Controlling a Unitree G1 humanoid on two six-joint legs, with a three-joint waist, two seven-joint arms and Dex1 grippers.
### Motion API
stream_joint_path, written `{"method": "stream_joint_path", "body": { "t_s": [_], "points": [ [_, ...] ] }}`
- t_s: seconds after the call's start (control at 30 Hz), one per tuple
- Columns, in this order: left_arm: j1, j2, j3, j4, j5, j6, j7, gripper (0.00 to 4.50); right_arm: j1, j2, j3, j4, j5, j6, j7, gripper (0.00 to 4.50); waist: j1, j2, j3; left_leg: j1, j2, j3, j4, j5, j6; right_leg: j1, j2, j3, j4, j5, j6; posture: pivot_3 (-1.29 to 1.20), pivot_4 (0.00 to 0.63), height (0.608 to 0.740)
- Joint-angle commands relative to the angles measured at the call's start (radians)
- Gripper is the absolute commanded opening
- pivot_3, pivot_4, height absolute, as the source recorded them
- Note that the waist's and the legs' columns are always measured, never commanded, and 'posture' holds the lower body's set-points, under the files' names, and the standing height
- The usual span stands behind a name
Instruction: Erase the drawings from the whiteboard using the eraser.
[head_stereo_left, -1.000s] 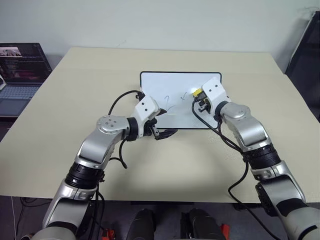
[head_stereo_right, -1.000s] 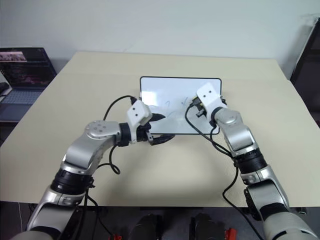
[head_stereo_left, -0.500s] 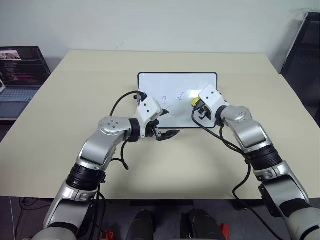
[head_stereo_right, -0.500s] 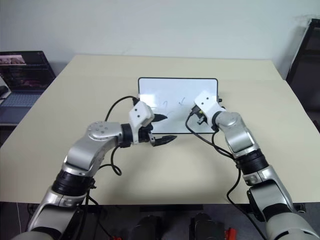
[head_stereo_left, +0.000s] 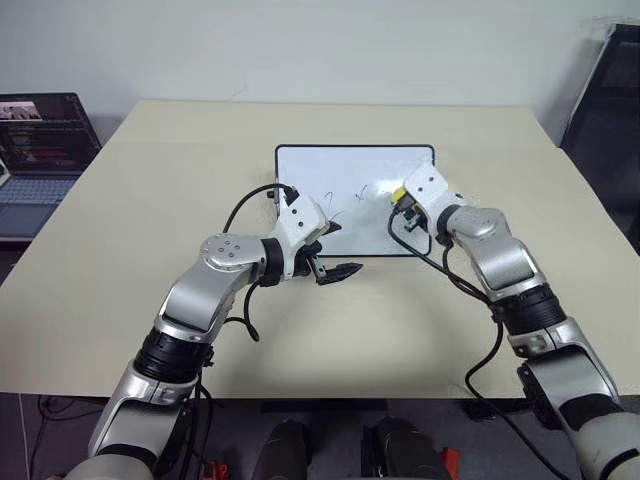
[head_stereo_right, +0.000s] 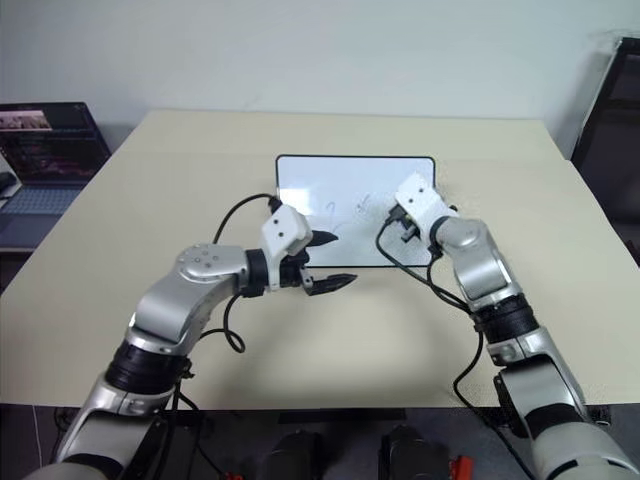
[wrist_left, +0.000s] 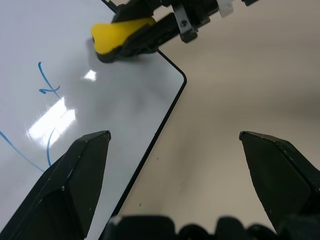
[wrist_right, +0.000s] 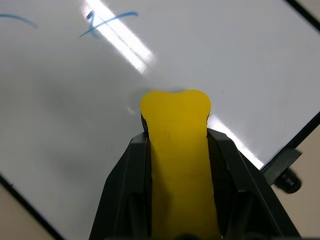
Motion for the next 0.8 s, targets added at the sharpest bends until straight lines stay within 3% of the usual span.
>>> {"method": "stream_joint_path", "body": {
  "t_s": [0.03,0.3,0.67,0.8],
  "points": [
    [0.0,0.006,0.006,-0.048,-0.01,0.005,-0.003,4.5,0.028,-0.017,0.029,-0.018,-0.017,0.045,0.047,1.14,-0.004,0.0,0.0,0.001,0.0,0.0,0.0,0.0,0.0,0.001,0.0,0.0,0.0,0.0,0.0,0.0,0.15,0.74],
    [0.008,0.004,0.0,-0.058,-0.021,0.015,-0.007,4.5,-0.039,0.018,-0.044,0.062,-0.05,-0.044,-0.099,1.14,-0.011,0.0,0.0,0.008,0.0,0.001,0.0,0.0,0.0,0.007,0.0,0.001,0.0,0.0,0.0,0.0,0.15,0.74],
    [0.028,0.014,0.005,-0.047,-0.015,-0.001,-0.007,4.5,0.028,-0.016,0.044,-0.024,-0.046,0.007,0.064,1.14,-0.013,0.0,0.0,0.008,0.0,0.001,-0.002,0.0,0.0,0.008,0.0,0.001,-0.001,0.0,0.0,0.0,0.15,0.74],
    [0.037,0.017,0.013,-0.04,-0.01,-0.006,0.006,4.5,0.027,-0.004,0.018,-0.037,-0.056,-0.01,0.032,1.14,-0.014,0.0,0.0,0.009,0.0,0.001,-0.001,0.0,0.0,0.008,0.0,0.001,-0.001,0.0,0.0,0.0,0.15,0.74]
  ]
}}
